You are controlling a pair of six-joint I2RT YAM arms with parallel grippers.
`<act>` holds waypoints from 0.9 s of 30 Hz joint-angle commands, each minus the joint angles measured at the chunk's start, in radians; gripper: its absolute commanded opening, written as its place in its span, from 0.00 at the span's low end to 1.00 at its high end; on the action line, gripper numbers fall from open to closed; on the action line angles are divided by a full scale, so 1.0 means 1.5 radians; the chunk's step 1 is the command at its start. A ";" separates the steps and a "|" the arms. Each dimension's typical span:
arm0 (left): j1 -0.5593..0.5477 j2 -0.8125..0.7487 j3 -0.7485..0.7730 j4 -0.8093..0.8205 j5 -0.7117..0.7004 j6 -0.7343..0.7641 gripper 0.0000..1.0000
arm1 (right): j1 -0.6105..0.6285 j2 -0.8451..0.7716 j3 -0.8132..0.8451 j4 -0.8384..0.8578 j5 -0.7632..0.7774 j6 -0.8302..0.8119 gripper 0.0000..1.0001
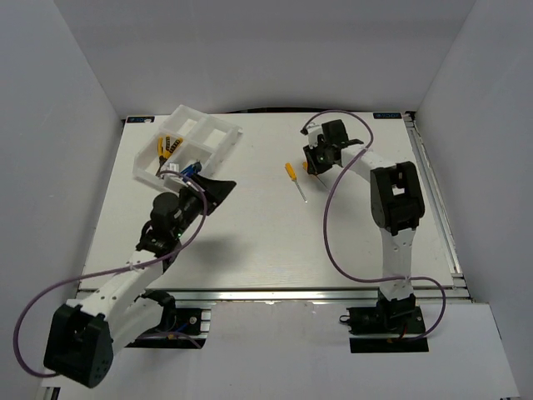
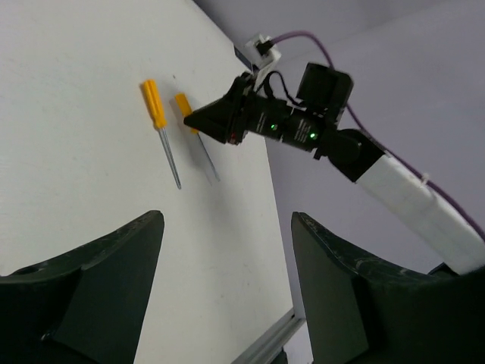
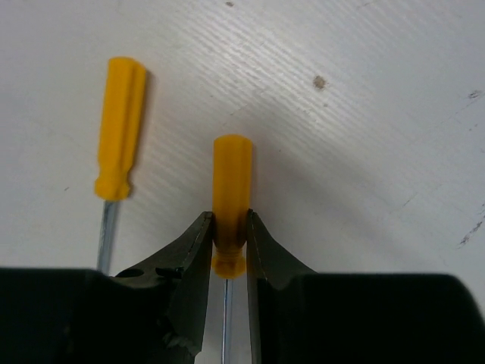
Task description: Sort the tools into containers
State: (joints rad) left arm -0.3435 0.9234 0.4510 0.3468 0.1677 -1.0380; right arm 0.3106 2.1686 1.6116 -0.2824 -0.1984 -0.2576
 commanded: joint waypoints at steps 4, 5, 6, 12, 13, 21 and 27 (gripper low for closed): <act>-0.087 0.126 0.046 0.173 -0.047 -0.033 0.76 | -0.030 -0.178 -0.030 -0.064 -0.277 -0.038 0.00; -0.097 0.143 0.054 0.190 -0.046 -0.035 0.74 | -0.031 -0.191 -0.037 -0.093 -0.332 -0.050 0.00; -0.104 0.161 0.063 0.200 -0.043 -0.037 0.71 | -0.031 -0.213 -0.047 -0.108 -0.366 -0.060 0.00; -0.151 0.303 0.149 0.276 -0.004 -0.041 0.64 | -0.017 -0.319 -0.152 -0.123 -0.540 -0.020 0.00; -0.159 0.315 0.163 0.285 -0.002 -0.036 0.64 | -0.014 -0.337 -0.164 -0.112 -0.552 0.003 0.00; -0.197 0.386 0.212 0.324 0.011 -0.027 0.64 | -0.004 -0.391 -0.225 -0.043 -0.587 0.102 0.00; -0.206 0.389 0.211 0.297 0.006 -0.009 0.63 | 0.006 -0.397 -0.222 -0.015 -0.587 0.135 0.00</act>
State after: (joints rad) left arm -0.6451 1.5169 0.7380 0.7904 0.1690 -1.0825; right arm 0.3089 1.6204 1.2644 -0.3691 -1.0347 -0.1052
